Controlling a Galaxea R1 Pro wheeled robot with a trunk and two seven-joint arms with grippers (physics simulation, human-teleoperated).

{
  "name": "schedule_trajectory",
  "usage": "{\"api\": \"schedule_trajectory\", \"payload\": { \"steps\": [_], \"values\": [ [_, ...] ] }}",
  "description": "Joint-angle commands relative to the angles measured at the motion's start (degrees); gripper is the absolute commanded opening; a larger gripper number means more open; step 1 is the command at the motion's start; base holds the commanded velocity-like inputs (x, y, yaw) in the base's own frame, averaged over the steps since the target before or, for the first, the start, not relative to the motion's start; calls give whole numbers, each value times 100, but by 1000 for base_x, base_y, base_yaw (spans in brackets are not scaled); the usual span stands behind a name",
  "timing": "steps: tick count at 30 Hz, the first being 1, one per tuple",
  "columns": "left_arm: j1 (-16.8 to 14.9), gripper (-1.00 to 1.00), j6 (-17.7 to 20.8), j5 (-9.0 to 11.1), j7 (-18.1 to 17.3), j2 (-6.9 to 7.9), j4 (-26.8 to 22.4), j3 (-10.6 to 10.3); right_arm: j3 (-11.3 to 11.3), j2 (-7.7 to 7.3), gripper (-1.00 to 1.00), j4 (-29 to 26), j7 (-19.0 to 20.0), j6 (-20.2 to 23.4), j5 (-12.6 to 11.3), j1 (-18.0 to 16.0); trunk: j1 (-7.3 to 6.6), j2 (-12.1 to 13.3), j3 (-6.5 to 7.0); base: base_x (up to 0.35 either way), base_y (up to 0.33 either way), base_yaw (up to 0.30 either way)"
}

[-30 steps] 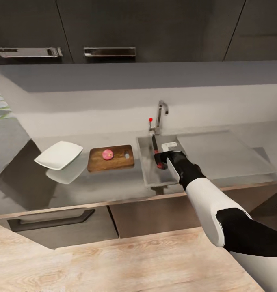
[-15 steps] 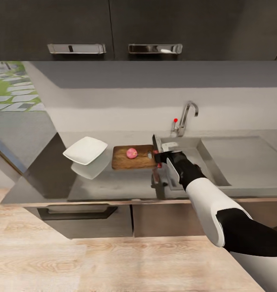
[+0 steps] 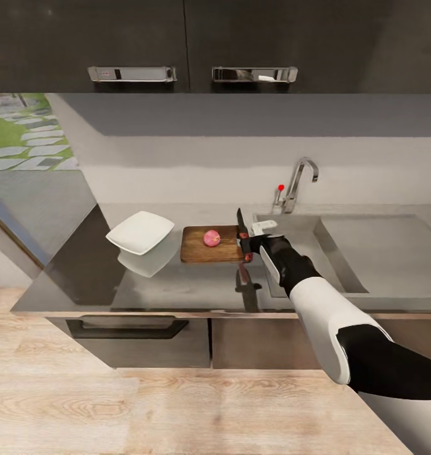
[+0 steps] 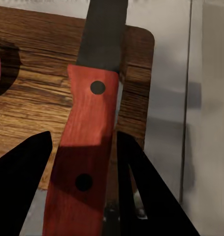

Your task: In the kitchen, take the Vidalia onion out of the sink, dice it on the chopping board with the paring knife, put the diced onion into the bowl on the countertop, then place both the paring knife and the chopping board into the sink.

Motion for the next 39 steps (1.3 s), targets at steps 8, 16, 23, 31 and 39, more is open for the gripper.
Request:
{"api": "schedule_trajectory", "payload": {
  "steps": [8, 16, 23, 31, 39],
  "values": [
    [-8, 100, -42, 28, -4, 4, 11, -53, 89, 37, -100, -55, 29, -63, 54, -2, 3, -10, -9, 0, 0, 0],
    [-8, 100, -121, 28, -12, 13, 6, -55, 93, -11, -100, -86, 26, -130, 58, -2, 3, -10, -9, 0, 0, 0],
    [-8, 100, -203, 28, -7, 13, 12, -55, 100, -4, -100, -232, 25, -131, 59, 0, 3, -10, -9, 0, 0, 0],
    [-8, 100, -104, 37, -22, -30, 21, -55, 49, 71, -100, -162, 9, -95, -31, 98, 3, -10, -9, 0, 0, 0],
    [-8, 100, -51, 37, -22, -30, 21, -55, 65, 177, -100, -203, -9, -113, -138, 247, 3, -10, -9, 0, 0, 0]
  ]
}}
